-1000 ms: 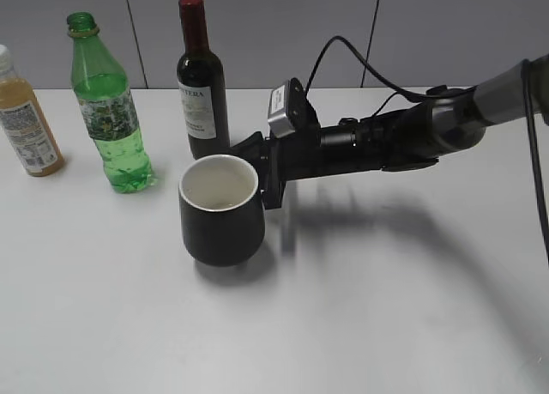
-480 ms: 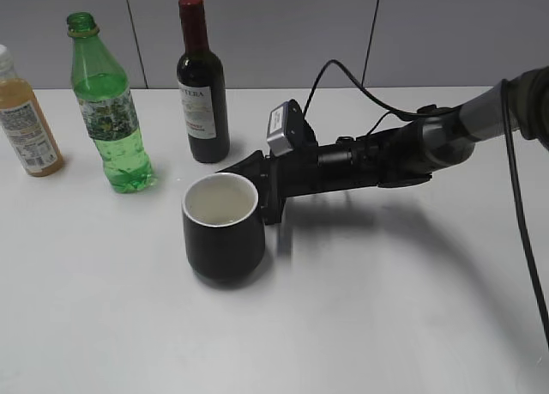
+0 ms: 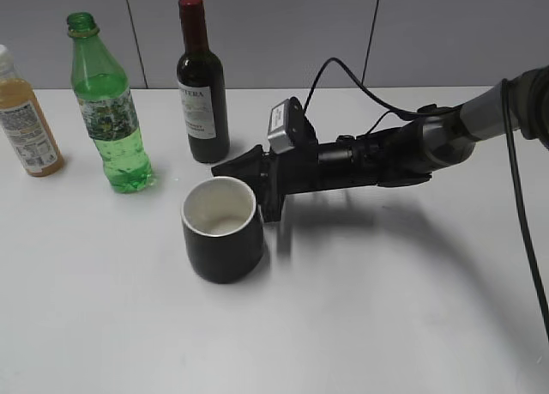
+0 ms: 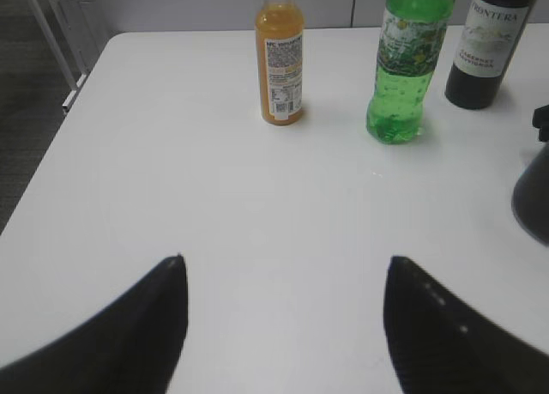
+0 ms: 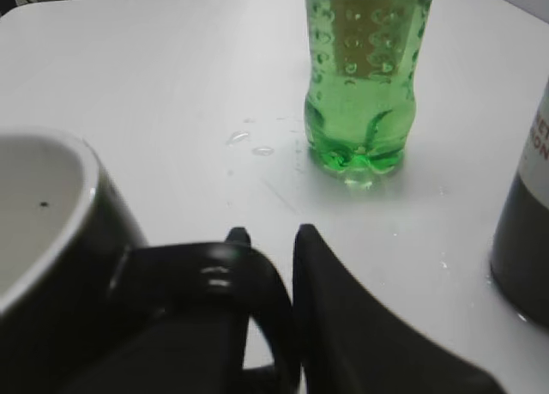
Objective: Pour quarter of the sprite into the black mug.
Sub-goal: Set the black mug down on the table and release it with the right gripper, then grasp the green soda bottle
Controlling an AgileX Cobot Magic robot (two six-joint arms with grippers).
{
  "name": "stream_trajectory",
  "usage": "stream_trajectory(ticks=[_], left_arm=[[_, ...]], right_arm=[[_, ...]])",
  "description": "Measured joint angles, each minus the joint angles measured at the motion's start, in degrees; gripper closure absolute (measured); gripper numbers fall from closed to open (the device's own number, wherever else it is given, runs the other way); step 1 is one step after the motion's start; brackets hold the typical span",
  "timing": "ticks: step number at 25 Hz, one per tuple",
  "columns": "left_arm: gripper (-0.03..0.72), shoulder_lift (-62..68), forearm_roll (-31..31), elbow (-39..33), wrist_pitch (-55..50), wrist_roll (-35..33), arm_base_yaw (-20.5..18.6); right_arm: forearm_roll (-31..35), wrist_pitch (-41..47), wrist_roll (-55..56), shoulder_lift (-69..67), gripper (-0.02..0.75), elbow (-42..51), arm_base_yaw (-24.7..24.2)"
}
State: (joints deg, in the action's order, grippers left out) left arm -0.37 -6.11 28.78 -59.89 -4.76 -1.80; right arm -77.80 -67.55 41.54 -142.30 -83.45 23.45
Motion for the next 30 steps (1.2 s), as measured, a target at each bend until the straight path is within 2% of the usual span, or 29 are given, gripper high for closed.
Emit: stream_trajectory(ticks=[3, 5, 18, 24, 28, 30], left_arm=[[0.146, 0.0, 0.0, 0.0, 0.0, 0.0, 0.0], [0.146, 0.0, 0.0, 0.0, 0.0, 0.0, 0.0], [0.146, 0.0, 0.0, 0.0, 0.0, 0.0, 0.0], [0.146, 0.0, 0.0, 0.0, 0.0, 0.0, 0.0], [0.146, 0.0, 0.0, 0.0, 0.0, 0.0, 0.0], [0.146, 0.0, 0.0, 0.0, 0.0, 0.0, 0.0]], right_arm=[[0.4, -0.7, 0.2, 0.0, 0.528, 0.0, -0.3], [0.7, -1.2, 0.2, 0.0, 0.51, -0.1, -0.7], [-4.2, -1.6, 4.1, 0.4, 0.501, -0.3, -6.4], [-13.1, -1.1, 11.6, 6.1, 0.501, -0.3, -7.9], [-22.9, 6.7, 22.9, 12.9, 0.501, -0.2, -8.1], [-24.6, 11.0, 29.2, 16.1, 0.501, -0.2, -8.3]])
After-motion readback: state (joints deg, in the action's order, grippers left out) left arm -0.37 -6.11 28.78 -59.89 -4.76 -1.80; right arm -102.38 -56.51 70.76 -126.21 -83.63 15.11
